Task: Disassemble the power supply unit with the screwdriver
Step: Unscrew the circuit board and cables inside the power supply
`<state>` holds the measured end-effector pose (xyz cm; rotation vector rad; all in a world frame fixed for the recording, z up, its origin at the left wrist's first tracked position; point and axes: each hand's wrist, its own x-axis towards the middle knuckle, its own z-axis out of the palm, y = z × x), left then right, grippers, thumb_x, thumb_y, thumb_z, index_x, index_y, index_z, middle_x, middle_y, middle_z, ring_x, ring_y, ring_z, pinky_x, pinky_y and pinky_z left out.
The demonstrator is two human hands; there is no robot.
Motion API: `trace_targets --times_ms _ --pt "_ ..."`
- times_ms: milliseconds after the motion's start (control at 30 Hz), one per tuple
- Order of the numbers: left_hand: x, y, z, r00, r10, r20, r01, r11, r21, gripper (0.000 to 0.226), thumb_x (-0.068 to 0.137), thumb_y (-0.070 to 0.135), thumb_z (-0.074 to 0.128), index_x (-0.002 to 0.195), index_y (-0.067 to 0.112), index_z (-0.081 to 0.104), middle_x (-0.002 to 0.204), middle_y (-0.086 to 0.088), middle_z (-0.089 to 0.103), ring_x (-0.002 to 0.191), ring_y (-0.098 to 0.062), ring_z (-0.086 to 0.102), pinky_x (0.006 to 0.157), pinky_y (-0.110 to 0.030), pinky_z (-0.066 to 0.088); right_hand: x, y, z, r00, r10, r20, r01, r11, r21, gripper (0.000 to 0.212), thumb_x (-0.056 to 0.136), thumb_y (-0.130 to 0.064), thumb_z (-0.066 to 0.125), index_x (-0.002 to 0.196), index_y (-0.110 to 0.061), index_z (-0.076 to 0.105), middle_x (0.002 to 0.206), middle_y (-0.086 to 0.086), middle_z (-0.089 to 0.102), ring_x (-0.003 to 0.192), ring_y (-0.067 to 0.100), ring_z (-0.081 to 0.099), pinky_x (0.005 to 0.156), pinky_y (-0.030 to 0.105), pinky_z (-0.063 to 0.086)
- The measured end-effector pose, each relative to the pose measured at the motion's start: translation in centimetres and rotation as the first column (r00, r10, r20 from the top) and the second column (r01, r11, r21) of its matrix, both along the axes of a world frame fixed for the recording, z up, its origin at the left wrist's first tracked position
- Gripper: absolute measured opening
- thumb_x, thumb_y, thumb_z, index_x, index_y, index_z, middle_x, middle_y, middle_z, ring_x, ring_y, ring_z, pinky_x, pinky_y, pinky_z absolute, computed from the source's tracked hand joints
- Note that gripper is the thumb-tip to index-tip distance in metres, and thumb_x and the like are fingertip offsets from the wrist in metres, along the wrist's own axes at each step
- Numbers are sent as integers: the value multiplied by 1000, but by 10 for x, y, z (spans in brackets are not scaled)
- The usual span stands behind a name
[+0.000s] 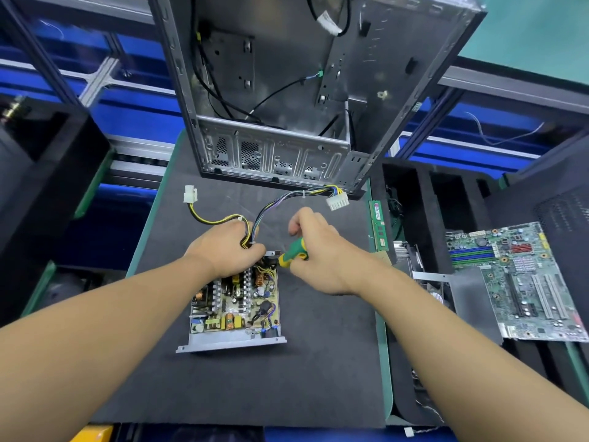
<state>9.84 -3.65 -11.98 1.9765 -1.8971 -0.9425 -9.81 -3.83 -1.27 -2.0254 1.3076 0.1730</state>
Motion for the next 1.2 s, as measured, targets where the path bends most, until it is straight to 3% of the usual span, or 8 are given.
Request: trace_targets --times_ms 200,400,500,600,700,967,1067,1200 --pt "-1 0 5 1000 -8 30 7 1000 19 29 69 45 43 71 15 42 69 0 45 64 -21 47 63 -36 45 5 -1 -3 974 -41 -224 -33 948 -316 38 103 -50 25 116 -14 27 83 5 46 71 34 49 60 40 37" --pt "-1 0 6 999 -5 46 3 1000 31 27 72 42 44 69 16 40 69 0 43 63 -20 45 60 -34 41 -1 -6 1 998 54 16 -52 991 -124 17 98 -18 44 105 -24 30 107 -3 31 80 19 40 59 28 27" --pt "-1 0 5 999 -11 45 9 999 37 29 72 44 43 70 16 43 71 -1 46 66 -22 47 65 -37 47 1 -2 -1 999 35 -30 -38 993 -116 16 99 -29 43 109 -22 33 108 -1 32 96 26 42 72 36 33" --pt "-1 0 4 998 -16 52 14 999 46 29 76 45 45 75 17 47 76 -1 51 72 -23 51 72 -41 51 3 2 0 987 -20 -157 -12 979 -202 38 98 -60 26 104 -23 28 96 2 42 74 29 44 63 39 35" --pt "-1 0 4 998 -16 59 14 999 33 26 76 44 46 74 18 47 75 0 49 71 -21 51 70 -39 50 4 4 -1 971 33 -236 -118 928 -355 31 102 -52 23 93 -22 21 72 -2 43 52 21 38 47 35 22" --pt "-2 0 3 998 -19 52 18 999 32 26 71 46 42 72 21 46 76 1 49 71 -20 50 65 -36 44 0 1 -1 998 12 59 -9 999 -47 20 92 -25 48 106 -24 32 109 -2 36 92 23 41 69 35 33" --pt "-1 0 3 998 -27 57 25 999 37 28 71 47 41 74 20 46 77 1 49 74 -21 51 69 -38 48 2 3 -3 996 -37 -80 20 978 -210 29 100 -52 31 99 -23 29 94 0 48 80 29 49 65 40 38" --pt "-1 0 3 998 -29 47 28 999 21 24 73 44 42 69 20 41 70 2 43 66 -19 45 61 -34 40 0 0 -8 982 35 -188 -108 914 -391 26 104 -43 30 96 -19 30 81 0 49 67 29 48 54 38 34"
